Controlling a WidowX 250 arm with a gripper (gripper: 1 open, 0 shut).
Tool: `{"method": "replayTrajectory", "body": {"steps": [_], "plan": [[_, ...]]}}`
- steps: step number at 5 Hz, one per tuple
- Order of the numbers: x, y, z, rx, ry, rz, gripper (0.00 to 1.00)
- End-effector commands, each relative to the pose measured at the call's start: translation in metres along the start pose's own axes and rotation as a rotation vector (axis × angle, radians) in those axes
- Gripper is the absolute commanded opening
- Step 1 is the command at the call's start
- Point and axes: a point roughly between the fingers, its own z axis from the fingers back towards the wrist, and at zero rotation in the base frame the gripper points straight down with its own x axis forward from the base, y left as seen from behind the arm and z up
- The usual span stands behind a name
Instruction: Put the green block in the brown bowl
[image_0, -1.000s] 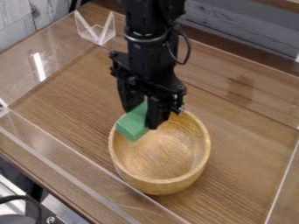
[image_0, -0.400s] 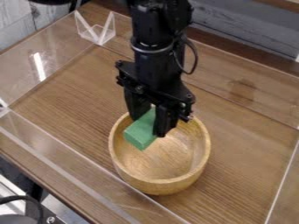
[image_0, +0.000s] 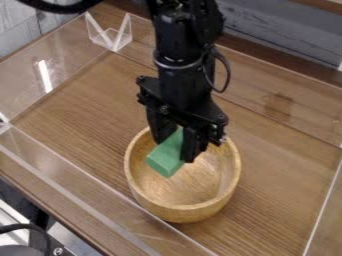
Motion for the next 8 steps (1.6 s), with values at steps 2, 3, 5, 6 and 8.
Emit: {"method": "replayTrajectory", "body": {"steps": [2,3,5,6,8], "plan": [[0.004,-0.005,-0.004,-0.002,-0.028,0.019,0.0],[0.003,-0.006,-0.007,-0.007,-0.024,0.028,0.0],[0.001,-0.008,-0.011,-0.019,-0.015,0.028,1.0],[0.0,-0.011,-0.007,-0.029,-0.012,0.023,1.0],[0.0,-0.015,0.0,-0.046,-0.013,0.009,1.0]]}}
